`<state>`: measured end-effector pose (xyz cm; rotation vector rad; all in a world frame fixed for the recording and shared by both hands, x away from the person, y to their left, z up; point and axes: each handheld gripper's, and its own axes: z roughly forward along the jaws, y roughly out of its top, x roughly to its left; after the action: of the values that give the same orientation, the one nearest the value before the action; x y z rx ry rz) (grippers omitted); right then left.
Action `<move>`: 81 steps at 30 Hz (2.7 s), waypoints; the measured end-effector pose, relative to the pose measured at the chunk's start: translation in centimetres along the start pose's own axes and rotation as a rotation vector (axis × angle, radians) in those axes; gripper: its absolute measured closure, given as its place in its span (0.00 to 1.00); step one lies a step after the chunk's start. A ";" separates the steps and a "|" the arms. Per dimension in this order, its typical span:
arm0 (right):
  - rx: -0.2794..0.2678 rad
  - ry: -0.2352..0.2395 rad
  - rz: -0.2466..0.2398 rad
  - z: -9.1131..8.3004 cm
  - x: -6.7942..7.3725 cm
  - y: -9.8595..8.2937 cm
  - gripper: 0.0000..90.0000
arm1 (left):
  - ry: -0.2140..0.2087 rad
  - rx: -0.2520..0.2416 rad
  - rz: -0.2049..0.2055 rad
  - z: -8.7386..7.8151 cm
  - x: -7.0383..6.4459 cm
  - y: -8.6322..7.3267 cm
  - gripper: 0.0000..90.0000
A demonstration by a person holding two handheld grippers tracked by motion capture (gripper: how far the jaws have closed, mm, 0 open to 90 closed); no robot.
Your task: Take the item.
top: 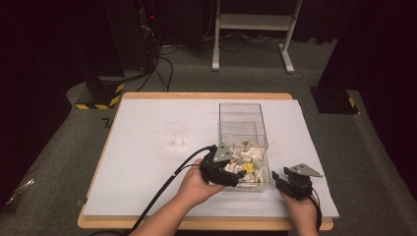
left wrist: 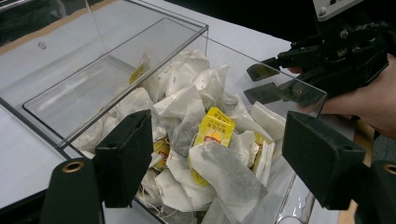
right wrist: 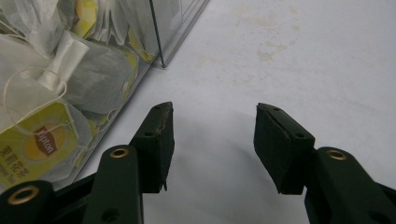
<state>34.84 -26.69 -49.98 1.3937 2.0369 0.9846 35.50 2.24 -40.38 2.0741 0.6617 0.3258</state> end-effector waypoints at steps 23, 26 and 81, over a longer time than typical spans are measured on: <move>-0.001 0.002 -0.004 0.0 0.0 0.0 0.53 | 0.006 0.084 0.008 1.0 0.1 -0.1 0.52; -0.001 0.002 -0.004 0.0 0.0 0.0 0.53 | 0.012 0.107 0.033 1.1 -0.1 -0.1 0.58; -0.002 0.001 -0.001 0.0 0.1 0.0 0.52 | -0.074 0.224 0.052 3.0 -0.2 -1.8 0.99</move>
<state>34.75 -26.65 -49.98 1.3918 2.0361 0.9870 36.17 0.89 -43.53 2.3082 0.6237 0.2105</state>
